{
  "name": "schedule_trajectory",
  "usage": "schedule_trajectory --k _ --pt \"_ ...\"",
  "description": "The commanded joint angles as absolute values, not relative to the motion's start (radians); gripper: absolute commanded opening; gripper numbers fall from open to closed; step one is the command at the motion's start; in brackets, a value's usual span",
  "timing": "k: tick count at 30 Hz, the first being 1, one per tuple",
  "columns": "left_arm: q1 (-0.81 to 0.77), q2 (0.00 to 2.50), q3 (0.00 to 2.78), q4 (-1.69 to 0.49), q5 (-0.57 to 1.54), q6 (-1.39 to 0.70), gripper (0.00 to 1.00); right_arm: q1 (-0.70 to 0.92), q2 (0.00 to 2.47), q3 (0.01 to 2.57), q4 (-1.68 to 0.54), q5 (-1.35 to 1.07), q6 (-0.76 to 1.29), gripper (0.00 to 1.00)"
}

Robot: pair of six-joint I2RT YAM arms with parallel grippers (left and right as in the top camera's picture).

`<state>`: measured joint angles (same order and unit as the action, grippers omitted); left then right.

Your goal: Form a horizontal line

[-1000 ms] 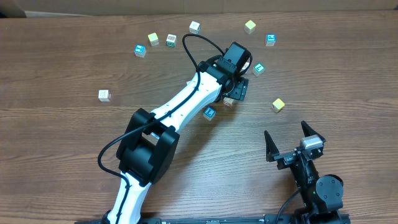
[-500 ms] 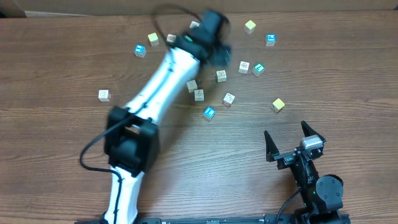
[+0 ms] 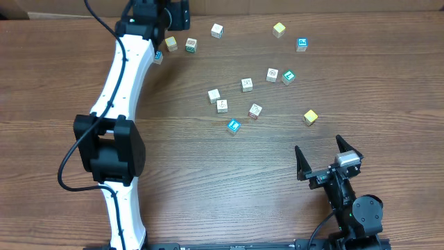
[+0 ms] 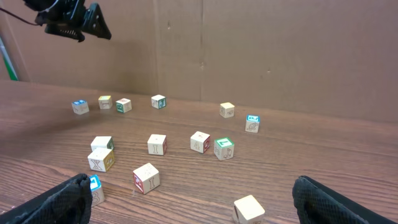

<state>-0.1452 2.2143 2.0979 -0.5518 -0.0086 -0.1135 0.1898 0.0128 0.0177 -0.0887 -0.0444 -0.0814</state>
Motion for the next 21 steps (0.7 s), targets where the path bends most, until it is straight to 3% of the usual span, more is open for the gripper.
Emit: schedule_trajectory --k 1,7,21 --pt "-0.131 2.266 2.088 -0.542 0.058 0.01 0.83 0.189 0.002 0.008 -0.081 -0.043 -0.075 1.0" --pt "-0.13 2.368 2.088 -0.533 0.056 0.098 0.9 0.189 0.002 0.008 -0.081 -0.043 -0.076 1.0" --pt "-0.124 2.482 2.088 -0.516 0.041 0.151 0.91 0.189 0.002 0.008 -0.081 -0.043 -0.075 1.0"
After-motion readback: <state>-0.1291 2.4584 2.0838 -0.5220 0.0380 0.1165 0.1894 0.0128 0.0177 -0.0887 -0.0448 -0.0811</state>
